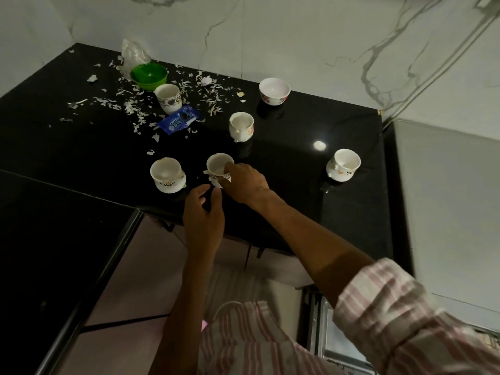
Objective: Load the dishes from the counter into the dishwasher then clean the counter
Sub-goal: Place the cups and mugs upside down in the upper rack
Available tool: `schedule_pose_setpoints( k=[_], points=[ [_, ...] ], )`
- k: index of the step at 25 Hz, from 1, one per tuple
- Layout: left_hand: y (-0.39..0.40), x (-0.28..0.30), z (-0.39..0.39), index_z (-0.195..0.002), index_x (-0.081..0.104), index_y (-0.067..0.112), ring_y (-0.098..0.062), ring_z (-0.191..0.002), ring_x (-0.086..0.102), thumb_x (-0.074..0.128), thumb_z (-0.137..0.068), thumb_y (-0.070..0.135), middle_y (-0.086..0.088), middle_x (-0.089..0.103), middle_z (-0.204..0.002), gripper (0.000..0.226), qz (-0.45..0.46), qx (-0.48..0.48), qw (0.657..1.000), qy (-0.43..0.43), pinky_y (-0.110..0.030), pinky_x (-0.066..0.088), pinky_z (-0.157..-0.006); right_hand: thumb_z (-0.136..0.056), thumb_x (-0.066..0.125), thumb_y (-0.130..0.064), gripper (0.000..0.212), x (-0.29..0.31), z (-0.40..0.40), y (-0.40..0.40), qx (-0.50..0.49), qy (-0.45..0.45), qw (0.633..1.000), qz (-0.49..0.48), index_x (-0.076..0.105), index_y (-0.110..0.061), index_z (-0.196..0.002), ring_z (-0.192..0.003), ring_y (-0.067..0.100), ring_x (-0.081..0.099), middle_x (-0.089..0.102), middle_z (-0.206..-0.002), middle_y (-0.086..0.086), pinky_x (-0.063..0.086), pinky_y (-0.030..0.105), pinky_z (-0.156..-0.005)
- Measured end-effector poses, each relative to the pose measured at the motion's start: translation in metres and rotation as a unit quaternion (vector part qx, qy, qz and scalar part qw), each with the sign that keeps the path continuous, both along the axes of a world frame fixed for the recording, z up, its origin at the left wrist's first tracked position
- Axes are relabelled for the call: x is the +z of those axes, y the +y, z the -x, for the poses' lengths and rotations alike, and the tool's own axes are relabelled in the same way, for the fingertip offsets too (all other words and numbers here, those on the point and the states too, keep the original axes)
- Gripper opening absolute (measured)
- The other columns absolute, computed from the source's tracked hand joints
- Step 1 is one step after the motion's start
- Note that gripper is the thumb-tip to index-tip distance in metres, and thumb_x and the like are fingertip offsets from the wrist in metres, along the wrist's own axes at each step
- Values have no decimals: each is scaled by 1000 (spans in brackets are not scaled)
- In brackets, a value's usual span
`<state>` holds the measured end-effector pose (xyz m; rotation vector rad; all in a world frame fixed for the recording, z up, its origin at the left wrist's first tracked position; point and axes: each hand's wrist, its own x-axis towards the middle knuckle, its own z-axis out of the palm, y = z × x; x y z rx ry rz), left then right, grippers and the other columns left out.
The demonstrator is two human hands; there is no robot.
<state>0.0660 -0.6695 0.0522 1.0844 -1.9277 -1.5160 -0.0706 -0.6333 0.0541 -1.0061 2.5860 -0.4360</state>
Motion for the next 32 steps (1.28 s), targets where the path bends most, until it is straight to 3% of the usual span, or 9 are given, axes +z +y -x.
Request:
schedule_pose_setpoints(
  k=[9,13,17,20,22,24,28,32],
  points=[
    [24,-16,10,-134,49,13,-17,-127,48,55,-97,16,-3,52,-138,38,-5,-74,997,-23,-19,38,-86,-98,51,-42,41,-12,-18,67,-69,2,997,36,53,-15,-129,-105,27,60,58,-123,13,54,41,-82],
    [38,-22,9,-139,43,14,-15,-122,47,63,-91,12,0,49,-136,52,-6,-142,988,-56,-26,39,-90,-96,54,-43,39,-14,-33,99,-94,-23,993,62,57,-14,-122,-99,29,63,63,-114,13,55,42,-79],
    [65,-31,-1,-138,44,12,-17,-117,54,72,-83,4,5,51,-126,63,4,-241,970,-46,-27,44,-91,-95,56,-46,40,-12,-56,142,-167,-100,971,137,64,-15,-118,-90,24,67,70,-101,9,52,32,-71],
    [92,-38,-17,-142,39,17,-19,-121,55,78,-77,21,0,52,-137,76,-34,-286,957,-37,-33,50,-95,-96,57,-42,30,-3,-82,179,-185,-148,952,193,66,-16,-108,-76,12,66,71,-88,0,50,26,-65],
    [109,-33,-26,-143,36,25,-15,-121,54,78,-77,29,3,50,-138,78,-68,-311,947,-45,-33,52,-94,-97,57,-40,19,6,-101,205,-212,-186,929,241,65,-23,-92,-65,9,64,68,-76,-3,49,24,-58],
    [124,-25,-35,-140,39,30,-10,-115,57,80,-78,25,6,54,-133,75,-107,-334,935,-44,-24,54,-85,-98,55,-37,24,12,-118,231,-250,-253,885,300,65,-17,-88,-66,13,67,70,-76,2,51,25,-58],
    [157,-8,-48,-129,51,30,5,-98,64,80,-77,9,12,64,-117,62,-135,-364,921,-38,-11,50,-73,-98,51,-37,33,11,-154,276,-342,-354,782,383,64,-7,-107,-83,22,72,73,-90,10,58,29,-71],
    [189,-3,-55,-116,52,41,14,-92,60,80,-77,13,21,63,-105,56,-104,-418,898,-83,-10,50,-69,-96,54,-39,27,0,-186,313,-403,-331,755,397,59,-20,-115,-84,25,71,73,-91,6,58,29,-68]
  ],
)
